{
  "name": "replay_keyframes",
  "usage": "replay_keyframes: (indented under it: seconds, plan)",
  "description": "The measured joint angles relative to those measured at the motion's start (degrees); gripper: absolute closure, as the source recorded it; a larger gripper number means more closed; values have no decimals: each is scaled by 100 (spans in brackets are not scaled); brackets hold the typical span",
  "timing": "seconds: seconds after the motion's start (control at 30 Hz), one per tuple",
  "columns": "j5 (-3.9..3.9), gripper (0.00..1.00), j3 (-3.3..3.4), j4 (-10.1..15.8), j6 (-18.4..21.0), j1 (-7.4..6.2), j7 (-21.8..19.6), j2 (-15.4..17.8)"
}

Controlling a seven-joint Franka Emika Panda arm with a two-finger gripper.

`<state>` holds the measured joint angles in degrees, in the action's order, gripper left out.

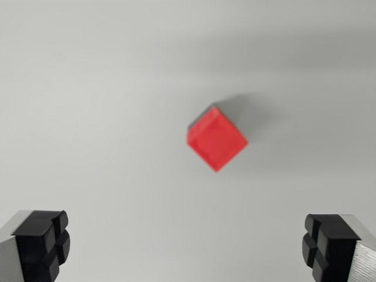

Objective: Destack cube

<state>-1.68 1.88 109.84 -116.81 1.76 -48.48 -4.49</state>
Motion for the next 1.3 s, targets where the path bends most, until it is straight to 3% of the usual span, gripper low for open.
replay_keyframes:
  seconds: [0.43, 0.7, 1.07, 1.3]
  plan:
    - [0, 0, 0, 2, 0, 0, 20, 0]
    - [1, 0, 6, 89, -72, 6, 254, -2]
    - [32, 0, 18, 359, -351, 68, 1057, -42]
    - [69, 0, 20, 581, -592, 132, 1783, -99]
